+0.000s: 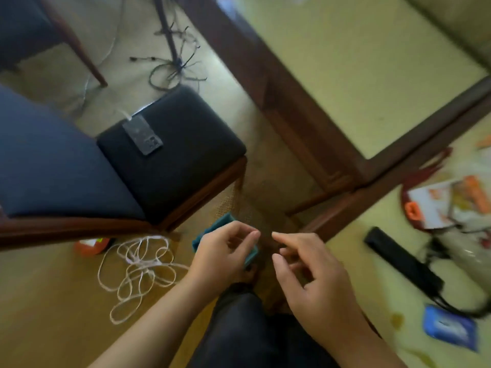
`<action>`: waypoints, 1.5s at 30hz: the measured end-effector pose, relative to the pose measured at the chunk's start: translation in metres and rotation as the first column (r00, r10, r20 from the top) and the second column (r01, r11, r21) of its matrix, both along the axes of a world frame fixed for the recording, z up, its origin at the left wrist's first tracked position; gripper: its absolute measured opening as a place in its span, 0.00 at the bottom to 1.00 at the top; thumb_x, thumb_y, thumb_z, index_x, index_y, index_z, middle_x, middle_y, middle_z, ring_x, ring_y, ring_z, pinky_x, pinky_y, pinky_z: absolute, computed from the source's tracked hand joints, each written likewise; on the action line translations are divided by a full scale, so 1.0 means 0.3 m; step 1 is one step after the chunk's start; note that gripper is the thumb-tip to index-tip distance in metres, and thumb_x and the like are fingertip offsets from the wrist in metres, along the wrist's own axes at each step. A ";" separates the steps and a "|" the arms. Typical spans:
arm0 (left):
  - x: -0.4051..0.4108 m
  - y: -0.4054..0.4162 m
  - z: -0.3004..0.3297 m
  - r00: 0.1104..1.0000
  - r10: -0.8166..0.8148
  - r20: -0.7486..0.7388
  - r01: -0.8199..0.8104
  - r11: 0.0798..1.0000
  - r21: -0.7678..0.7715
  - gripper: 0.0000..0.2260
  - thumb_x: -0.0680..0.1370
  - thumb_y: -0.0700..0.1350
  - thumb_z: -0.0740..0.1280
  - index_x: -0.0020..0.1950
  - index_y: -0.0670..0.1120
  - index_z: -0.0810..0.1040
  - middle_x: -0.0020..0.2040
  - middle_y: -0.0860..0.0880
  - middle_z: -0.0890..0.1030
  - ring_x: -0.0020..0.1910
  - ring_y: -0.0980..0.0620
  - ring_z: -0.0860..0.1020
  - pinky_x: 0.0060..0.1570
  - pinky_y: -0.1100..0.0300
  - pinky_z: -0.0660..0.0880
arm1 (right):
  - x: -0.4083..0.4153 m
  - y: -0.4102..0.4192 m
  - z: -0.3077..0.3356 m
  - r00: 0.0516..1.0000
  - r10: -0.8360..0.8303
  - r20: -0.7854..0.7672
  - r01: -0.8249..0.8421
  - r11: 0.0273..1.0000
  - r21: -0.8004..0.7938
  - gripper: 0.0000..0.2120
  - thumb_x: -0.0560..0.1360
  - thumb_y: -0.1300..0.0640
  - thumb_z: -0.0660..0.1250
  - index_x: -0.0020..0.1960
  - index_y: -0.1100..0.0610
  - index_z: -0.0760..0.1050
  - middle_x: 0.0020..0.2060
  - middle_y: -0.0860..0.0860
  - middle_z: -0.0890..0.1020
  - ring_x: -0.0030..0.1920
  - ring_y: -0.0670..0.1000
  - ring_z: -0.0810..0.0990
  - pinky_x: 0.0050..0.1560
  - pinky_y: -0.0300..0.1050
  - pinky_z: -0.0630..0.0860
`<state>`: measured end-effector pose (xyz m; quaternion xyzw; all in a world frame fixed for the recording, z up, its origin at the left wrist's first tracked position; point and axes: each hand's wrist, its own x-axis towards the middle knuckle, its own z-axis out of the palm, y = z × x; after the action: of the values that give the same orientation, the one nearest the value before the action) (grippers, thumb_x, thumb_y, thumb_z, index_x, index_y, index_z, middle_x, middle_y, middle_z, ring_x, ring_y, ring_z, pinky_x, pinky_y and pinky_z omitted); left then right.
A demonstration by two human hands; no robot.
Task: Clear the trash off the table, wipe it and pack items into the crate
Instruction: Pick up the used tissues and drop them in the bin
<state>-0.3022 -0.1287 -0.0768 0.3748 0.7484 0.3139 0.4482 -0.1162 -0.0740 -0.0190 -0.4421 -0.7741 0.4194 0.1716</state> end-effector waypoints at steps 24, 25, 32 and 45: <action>1.152 0.570 0.312 0.588 -0.756 -0.286 0.788 0.615 -0.006 0.09 0.83 0.54 0.68 0.62 0.58 0.81 0.52 0.60 0.83 0.50 0.61 0.80 0.52 0.61 0.80 | 1.242 0.082 0.149 0.575 -0.794 0.196 0.809 0.588 0.009 0.15 0.80 0.52 0.68 0.66 0.42 0.78 0.55 0.41 0.81 0.50 0.43 0.81 0.48 0.38 0.75; 1.191 0.597 0.302 0.572 -0.759 -0.311 0.795 0.607 -0.018 0.11 0.83 0.53 0.67 0.66 0.58 0.79 0.56 0.59 0.83 0.54 0.60 0.80 0.55 0.61 0.79 | 1.277 0.097 0.132 0.573 -0.790 0.219 0.810 0.586 -0.002 0.16 0.80 0.51 0.68 0.67 0.42 0.78 0.56 0.43 0.81 0.51 0.45 0.81 0.50 0.42 0.76; 1.384 0.797 0.243 0.342 -0.799 -0.495 0.819 0.512 -0.260 0.22 0.85 0.48 0.62 0.80 0.58 0.69 0.75 0.49 0.73 0.75 0.45 0.69 0.72 0.48 0.70 | 1.461 0.248 0.056 0.557 -0.745 0.368 0.803 0.595 -0.011 0.21 0.81 0.50 0.66 0.73 0.45 0.73 0.61 0.48 0.79 0.55 0.50 0.80 0.52 0.48 0.78; 1.526 0.952 0.075 0.274 -0.823 -0.498 0.735 0.513 -0.444 0.15 0.78 0.59 0.64 0.48 0.49 0.81 0.44 0.48 0.83 0.44 0.47 0.82 0.44 0.53 0.81 | 1.517 0.467 -0.073 0.541 -0.700 0.466 0.791 0.612 0.000 0.22 0.80 0.45 0.66 0.71 0.51 0.71 0.52 0.52 0.72 0.56 0.59 0.77 0.49 0.52 0.77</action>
<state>0.1557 0.1570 -0.0544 0.7467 0.5892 -0.1486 0.2707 0.3389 0.0662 -0.0408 -0.8249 -0.4783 0.2785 0.1153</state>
